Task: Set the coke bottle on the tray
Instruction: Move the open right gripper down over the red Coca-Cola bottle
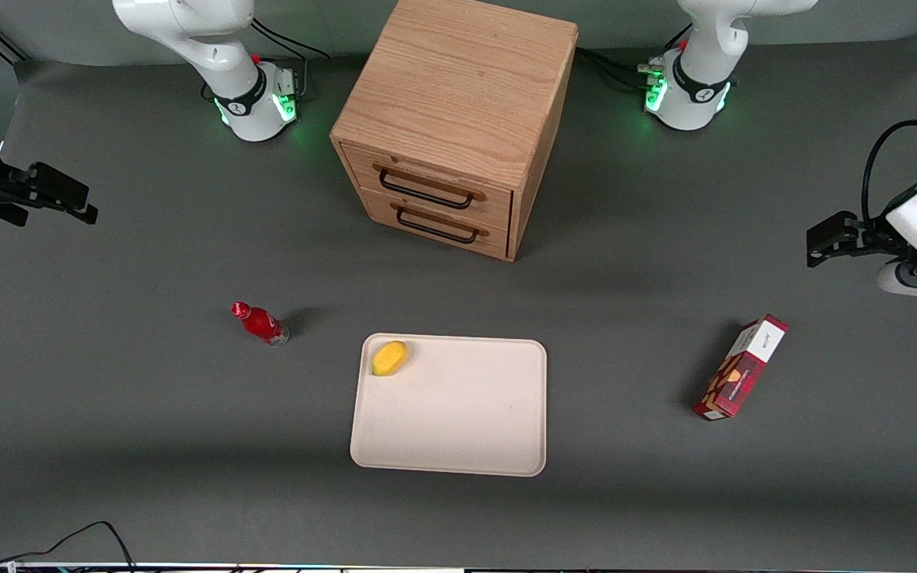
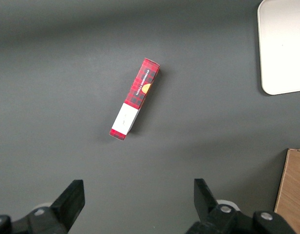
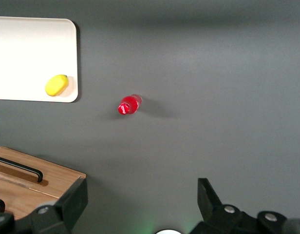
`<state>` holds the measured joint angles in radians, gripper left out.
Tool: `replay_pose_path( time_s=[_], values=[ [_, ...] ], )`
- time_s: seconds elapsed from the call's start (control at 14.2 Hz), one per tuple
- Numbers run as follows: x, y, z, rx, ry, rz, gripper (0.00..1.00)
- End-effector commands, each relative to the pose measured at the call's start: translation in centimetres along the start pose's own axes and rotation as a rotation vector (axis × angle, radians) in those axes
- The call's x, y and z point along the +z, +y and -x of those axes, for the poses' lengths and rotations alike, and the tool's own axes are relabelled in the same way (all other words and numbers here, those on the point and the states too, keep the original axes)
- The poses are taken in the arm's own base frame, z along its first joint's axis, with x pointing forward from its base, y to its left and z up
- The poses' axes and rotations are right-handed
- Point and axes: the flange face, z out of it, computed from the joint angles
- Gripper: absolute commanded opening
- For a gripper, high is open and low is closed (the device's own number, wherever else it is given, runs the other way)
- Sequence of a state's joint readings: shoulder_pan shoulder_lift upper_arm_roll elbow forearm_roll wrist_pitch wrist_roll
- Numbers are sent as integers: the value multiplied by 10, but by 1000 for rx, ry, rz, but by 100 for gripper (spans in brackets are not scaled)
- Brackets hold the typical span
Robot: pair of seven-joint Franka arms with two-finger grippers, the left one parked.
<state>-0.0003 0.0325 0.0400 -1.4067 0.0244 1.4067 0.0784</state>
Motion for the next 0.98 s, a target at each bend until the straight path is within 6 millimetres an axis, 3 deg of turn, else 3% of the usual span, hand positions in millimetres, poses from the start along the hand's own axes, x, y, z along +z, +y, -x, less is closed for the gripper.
replay_pose_path(
  time_s=[0.0,0.35,0.49,0.77,0.91],
  values=[
    [-2,4,6,11,-10,-19,100],
    [2,3,4,10,-16,-20,100],
    [17,0,-1,7,-36,-18,100],
    [96,-16,-26,-3,-54,-16,99],
    [135,-32,-30,-31,-36,-7,99]
  ],
)
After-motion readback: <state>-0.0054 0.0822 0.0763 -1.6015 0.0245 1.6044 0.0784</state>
